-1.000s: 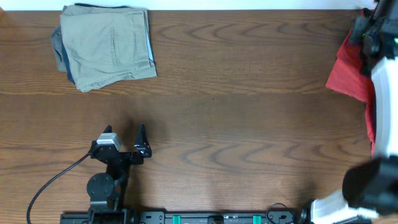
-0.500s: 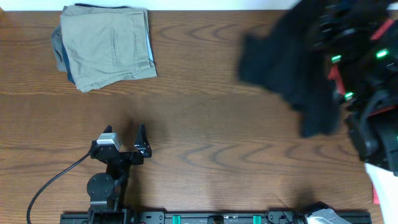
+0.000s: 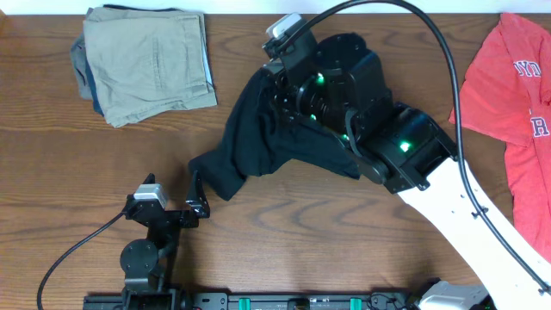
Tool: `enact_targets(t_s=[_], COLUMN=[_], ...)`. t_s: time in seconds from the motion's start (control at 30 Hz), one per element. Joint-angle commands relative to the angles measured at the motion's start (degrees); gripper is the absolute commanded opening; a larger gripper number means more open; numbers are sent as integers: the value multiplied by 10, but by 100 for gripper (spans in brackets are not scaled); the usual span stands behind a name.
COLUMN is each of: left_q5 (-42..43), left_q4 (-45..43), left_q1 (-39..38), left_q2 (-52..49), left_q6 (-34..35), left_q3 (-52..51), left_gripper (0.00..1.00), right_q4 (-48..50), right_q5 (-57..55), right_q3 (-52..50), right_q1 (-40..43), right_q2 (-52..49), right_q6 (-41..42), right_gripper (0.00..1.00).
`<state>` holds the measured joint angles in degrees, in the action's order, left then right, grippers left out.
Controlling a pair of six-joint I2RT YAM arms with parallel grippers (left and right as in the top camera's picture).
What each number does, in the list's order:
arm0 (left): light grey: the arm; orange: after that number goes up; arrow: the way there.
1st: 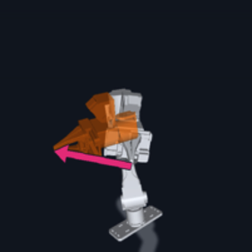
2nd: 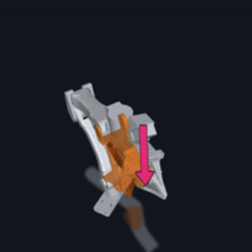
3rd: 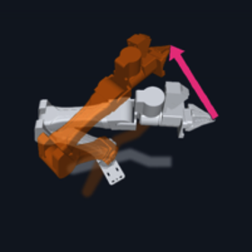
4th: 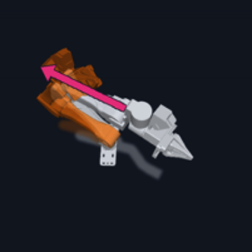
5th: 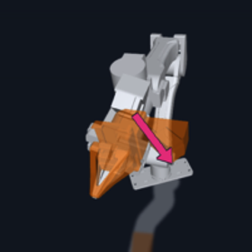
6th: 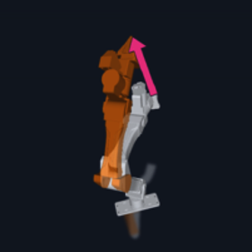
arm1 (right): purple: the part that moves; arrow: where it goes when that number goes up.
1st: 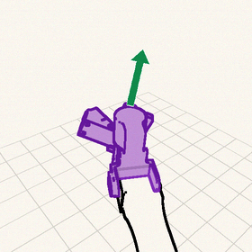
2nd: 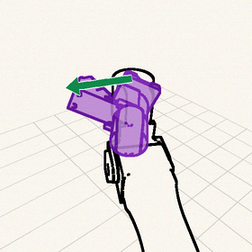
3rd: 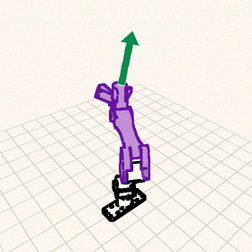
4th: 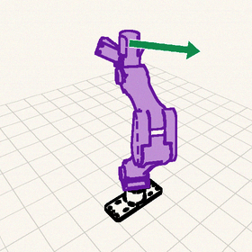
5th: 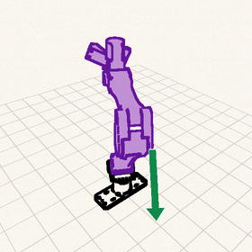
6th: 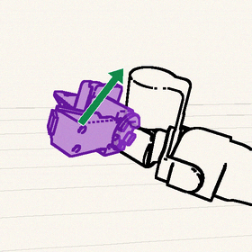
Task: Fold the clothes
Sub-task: 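Lift the black shirt with the right gripper and drag it toward table center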
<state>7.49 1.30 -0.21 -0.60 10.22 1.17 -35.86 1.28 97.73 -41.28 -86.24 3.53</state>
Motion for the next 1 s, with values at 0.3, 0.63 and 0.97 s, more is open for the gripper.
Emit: enact_targets(t_s=[0.3, 0.63, 0.97], left_q5=[8, 8, 8], left_q4=[20, 20, 19], left_q1=[2, 2, 2], left_q2=[4, 4, 4], left_q6=[-8, -8, -8], left_q3=[-9, -9, -9], left_gripper=[98, 98, 98], right_q4=[16, -20, -205], right_q5=[-102, -64, 10], right_q3=[8, 8, 8], right_q1=[10, 80, 200], right_q2=[-76, -161, -119], right_q6=[24, 37, 112], right_gripper=[2, 95, 99])
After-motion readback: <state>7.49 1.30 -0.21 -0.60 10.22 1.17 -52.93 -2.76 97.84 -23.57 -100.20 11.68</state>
